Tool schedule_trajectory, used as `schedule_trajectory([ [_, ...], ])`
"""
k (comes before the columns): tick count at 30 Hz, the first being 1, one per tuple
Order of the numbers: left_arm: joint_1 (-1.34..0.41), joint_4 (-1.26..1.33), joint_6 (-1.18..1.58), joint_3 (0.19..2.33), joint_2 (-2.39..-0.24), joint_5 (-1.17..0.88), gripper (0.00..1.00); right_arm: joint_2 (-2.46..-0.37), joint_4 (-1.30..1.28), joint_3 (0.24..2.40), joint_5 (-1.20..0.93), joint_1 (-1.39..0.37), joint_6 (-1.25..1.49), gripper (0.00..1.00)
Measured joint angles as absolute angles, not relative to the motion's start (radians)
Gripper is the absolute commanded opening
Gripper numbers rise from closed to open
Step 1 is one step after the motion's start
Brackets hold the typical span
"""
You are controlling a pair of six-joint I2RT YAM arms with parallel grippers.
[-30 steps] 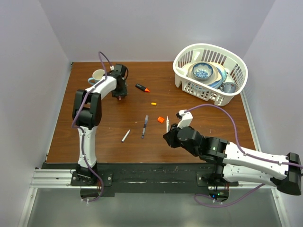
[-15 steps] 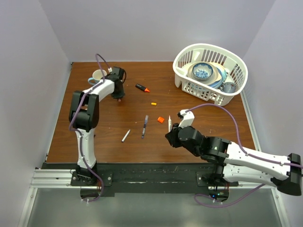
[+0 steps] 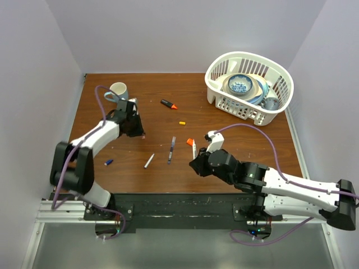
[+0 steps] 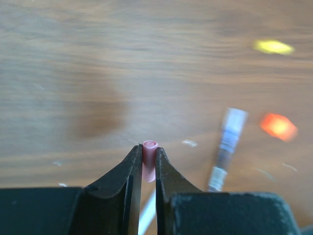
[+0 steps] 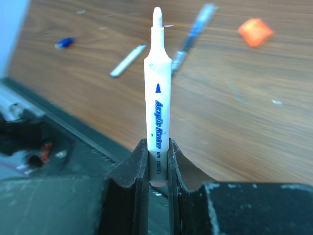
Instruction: Insert the pens into the pen caps
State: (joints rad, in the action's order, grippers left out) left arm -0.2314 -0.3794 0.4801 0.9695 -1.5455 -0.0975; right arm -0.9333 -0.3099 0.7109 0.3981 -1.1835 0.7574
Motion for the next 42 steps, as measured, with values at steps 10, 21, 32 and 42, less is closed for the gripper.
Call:
schedule_trajectory([
  [10,-0.245,-0.089,0.669,0.777,-1.028,-0.43,0.0,-1.116,0.023,0.691,0.156,-1.185,0.757,0.0],
  [21,-0.265,0.223,0.9,0.64,-0.865,-0.63,0.0,-1.257,0.147,0.744,0.087,-1.206,0.746,0.0],
  [32,-0.278,0.347,0.963,0.542,-0.809,-0.675,0.0,-1.29,0.184,0.788,0.094,-1.211,0.746,0.0],
  [42,-0.283,0.408,1.003,0.518,-0.803,-0.674,0.0,-1.314,0.186,0.86,0.103,-1.211,0.748,0.0],
])
